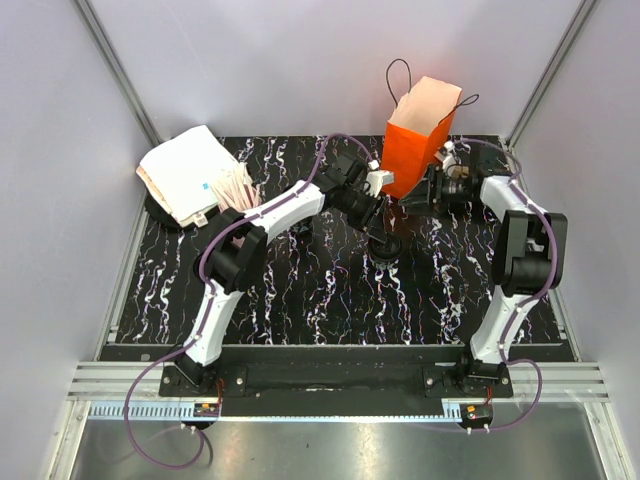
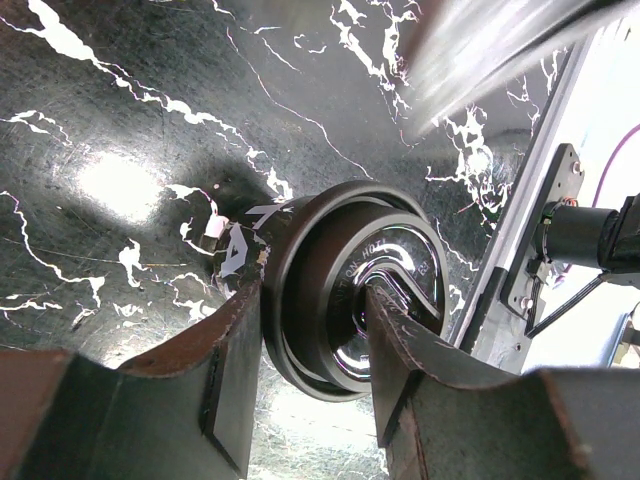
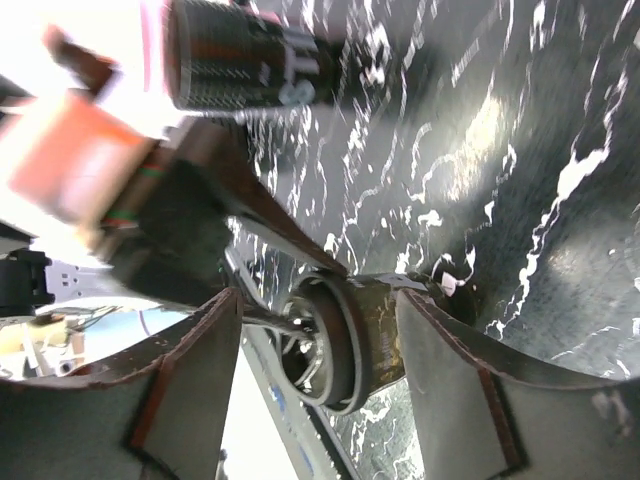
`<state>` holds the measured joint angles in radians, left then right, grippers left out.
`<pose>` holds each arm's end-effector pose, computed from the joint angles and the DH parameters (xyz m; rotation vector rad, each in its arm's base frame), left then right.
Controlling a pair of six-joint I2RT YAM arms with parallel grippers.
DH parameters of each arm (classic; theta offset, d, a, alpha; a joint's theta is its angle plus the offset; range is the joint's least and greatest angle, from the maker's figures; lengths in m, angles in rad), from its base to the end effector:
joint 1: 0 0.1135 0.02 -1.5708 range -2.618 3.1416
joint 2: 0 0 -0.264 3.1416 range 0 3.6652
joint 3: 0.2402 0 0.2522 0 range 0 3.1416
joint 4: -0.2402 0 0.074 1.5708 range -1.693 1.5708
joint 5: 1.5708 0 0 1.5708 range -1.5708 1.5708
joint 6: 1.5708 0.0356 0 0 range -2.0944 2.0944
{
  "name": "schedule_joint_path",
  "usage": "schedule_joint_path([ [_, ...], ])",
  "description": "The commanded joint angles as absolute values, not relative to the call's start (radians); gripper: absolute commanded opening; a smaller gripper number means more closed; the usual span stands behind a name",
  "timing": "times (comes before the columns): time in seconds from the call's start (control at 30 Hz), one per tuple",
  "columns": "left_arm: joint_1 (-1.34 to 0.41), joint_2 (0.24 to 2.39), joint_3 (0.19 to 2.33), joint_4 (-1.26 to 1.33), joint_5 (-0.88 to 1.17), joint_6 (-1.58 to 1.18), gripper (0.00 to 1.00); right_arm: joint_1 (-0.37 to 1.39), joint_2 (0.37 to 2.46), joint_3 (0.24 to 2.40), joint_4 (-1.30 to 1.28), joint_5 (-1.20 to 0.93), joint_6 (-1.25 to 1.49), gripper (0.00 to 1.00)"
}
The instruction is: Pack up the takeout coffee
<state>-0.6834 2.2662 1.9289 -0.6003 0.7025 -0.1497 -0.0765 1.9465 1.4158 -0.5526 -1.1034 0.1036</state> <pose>0.3732 -0.3336 0.2102 0.9811 2.4118 -1.2090 0.4019 0.0011 0.2073 -0.1445 2.3344 1.4305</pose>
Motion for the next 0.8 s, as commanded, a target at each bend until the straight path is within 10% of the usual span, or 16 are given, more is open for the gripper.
schedule_joint_path([
  [0.0,-0.681,2.365,1.896,-0.690,0.459,-0.051,0.15,-0.098,1.845,1.473,-0.581,-1.129,0.101,0.70],
  [0.4,-0.660,2.326,2.014,-0.724,0.492,-0.052,0.61,-0.104,1.750,1.457,-0.727,-1.094,-0.064,0.83],
  [0.77,-0.649,2.303,2.079,-0.746,0.534,-0.058,0.79,-0.104,1.637,1.430,-0.819,-1.063,-0.162,0.91],
])
